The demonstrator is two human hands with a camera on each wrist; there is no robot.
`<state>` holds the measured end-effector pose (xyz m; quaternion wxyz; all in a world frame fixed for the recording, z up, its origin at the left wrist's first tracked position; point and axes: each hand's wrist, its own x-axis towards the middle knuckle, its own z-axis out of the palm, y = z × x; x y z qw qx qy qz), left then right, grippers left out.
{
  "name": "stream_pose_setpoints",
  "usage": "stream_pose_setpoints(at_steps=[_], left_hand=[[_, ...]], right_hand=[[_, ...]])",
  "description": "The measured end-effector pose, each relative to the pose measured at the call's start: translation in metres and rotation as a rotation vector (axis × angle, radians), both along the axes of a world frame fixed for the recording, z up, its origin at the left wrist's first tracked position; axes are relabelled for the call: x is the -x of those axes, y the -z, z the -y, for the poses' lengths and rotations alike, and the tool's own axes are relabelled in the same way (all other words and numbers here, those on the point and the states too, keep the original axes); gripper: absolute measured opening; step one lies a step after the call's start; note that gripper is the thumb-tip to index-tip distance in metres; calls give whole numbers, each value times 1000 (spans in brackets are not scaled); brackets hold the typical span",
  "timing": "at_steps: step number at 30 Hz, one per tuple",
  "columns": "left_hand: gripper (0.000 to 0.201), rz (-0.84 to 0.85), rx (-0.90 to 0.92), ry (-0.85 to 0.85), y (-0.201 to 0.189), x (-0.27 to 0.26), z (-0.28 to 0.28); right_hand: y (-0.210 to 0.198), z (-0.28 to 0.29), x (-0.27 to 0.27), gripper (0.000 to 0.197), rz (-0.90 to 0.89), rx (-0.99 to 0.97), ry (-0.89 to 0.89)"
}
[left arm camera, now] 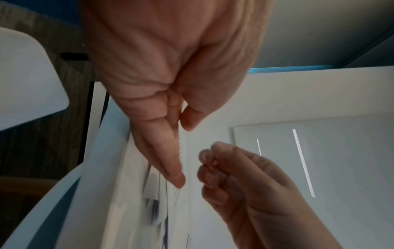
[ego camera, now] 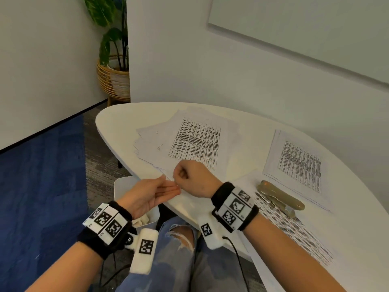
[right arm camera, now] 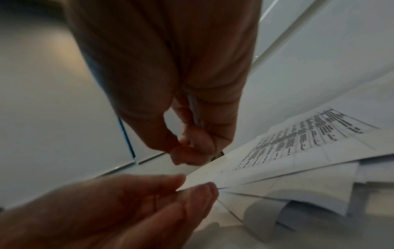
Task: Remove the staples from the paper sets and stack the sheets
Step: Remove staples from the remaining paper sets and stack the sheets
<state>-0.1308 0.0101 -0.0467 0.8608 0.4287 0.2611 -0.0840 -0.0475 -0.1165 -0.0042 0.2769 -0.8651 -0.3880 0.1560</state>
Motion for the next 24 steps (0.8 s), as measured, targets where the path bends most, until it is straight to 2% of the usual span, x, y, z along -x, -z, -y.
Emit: stream_pose_setpoints(at_steps=[2, 10, 13, 22, 24], left_hand=[[40, -4, 47, -5, -2, 0, 2], [39, -5, 127, 11, 0, 3, -7], [37, 3, 112, 50, -1, 2, -6], [33, -1, 157, 35, 3, 0, -7], [32, -10, 182, 31, 5, 0, -8]], right_hand=[[5, -7, 1, 8, 32, 3, -10], [9, -5, -14, 15, -169, -110, 45], [12, -5, -14, 23, -163, -129, 62], [23, -9, -10, 2, -72, -135, 93], [25, -8, -11, 5, -103, -143, 105]])
